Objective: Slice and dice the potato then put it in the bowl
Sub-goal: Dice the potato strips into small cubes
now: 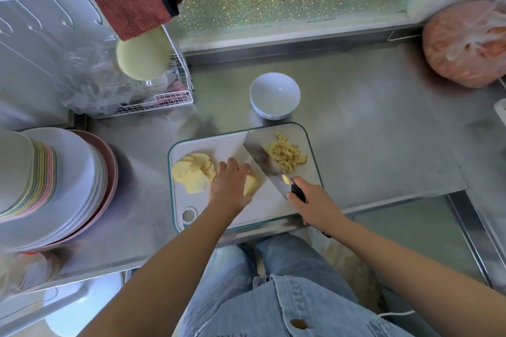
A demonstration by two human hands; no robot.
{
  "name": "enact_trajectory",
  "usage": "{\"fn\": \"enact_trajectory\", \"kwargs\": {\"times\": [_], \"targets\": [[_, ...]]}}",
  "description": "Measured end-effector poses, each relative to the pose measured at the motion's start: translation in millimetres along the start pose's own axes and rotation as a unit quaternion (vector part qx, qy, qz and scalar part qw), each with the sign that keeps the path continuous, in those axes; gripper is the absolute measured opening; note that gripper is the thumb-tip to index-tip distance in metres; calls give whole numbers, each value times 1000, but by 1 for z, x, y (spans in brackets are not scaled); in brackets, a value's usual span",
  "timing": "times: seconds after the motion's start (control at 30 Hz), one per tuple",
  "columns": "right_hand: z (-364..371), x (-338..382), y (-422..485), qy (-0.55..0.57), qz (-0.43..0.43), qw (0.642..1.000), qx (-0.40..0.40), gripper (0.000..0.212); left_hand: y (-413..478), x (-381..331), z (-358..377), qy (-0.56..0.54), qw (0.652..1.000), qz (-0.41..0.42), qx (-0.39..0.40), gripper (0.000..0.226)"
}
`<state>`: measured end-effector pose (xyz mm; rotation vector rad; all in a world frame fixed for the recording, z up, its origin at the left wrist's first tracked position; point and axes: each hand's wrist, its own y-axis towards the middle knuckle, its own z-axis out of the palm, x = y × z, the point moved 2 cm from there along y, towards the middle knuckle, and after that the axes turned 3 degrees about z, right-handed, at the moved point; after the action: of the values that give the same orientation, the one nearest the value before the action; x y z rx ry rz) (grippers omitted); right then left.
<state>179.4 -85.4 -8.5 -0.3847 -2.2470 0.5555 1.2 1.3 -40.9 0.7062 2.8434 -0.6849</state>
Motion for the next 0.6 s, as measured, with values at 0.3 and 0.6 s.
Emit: {"fn": "enact_trajectory", "kwargs": {"times": [0.3,0.6], "targets": [[4,1,-1,-49,-28,998,6,17,5,-4,2,-68,989,-115,-61,56],[11,4,10,-146,0,989,37,18,-11,16,2,-96,992,-62,-45,59]]}}
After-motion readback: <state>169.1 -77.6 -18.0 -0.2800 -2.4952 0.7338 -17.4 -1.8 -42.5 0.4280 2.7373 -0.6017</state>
